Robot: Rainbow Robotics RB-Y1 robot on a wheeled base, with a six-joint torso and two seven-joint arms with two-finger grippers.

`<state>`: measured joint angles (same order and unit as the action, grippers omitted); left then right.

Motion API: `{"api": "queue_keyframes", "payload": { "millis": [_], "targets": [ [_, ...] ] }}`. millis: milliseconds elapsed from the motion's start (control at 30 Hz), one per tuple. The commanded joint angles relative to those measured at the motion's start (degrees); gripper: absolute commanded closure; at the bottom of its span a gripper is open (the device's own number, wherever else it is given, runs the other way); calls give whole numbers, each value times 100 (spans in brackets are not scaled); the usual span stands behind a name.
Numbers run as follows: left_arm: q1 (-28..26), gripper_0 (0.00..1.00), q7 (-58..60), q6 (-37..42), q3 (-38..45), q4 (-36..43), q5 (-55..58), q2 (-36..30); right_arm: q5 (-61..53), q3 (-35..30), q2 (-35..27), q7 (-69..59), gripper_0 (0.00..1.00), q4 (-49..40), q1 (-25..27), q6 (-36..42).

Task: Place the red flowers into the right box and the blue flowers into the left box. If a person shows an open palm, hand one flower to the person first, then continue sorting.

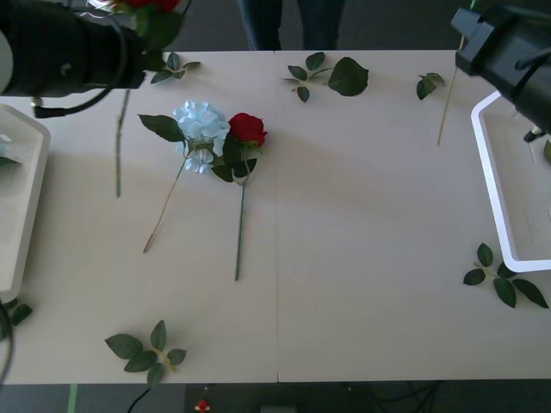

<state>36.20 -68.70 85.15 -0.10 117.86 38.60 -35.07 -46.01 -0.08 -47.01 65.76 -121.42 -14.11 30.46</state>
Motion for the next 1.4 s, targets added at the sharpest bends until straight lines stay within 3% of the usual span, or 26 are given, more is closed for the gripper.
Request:
{"api": "queue_keyframes", "payload": {
  "millis": [33,133,167,200,233,267,667,1033,1400],
  "targets": [
    [-43,100,-1365,-517,124,510,-28,484,-532,-361,-230,780,100,-452,145,373],
    [-60,100,-1857,-868,133,659,-28,721,-365,-45,-247,842,100,-382,110,382],
    [-78,100,-1989,-974,124,712,-28,782,-189,69,-256,816,95,-382,110,346],
    [-122,100,-2121,-1097,133,782,-11,844,13,184,-256,780,46,-373,110,320],
    [-157,100,-2174,-1167,124,835,-2,862,154,236,-265,763,13,-373,110,320],
    [-271,100,-2209,-1334,133,923,16,870,391,333,-265,745,0,-373,110,311],
    [-684,100,-2262,-1677,247,1274,235,642,531,518,-291,780,0,-540,172,786],
    [-711,100,-2271,-2073,247,1274,613,651,-1560,-230,-221,930,0,-1331,409,1885],
    [-711,100,-2191,-2697,238,1327,1949,659,-3265,-326,236,3426,0,-1463,444,1999]
  ]
}}
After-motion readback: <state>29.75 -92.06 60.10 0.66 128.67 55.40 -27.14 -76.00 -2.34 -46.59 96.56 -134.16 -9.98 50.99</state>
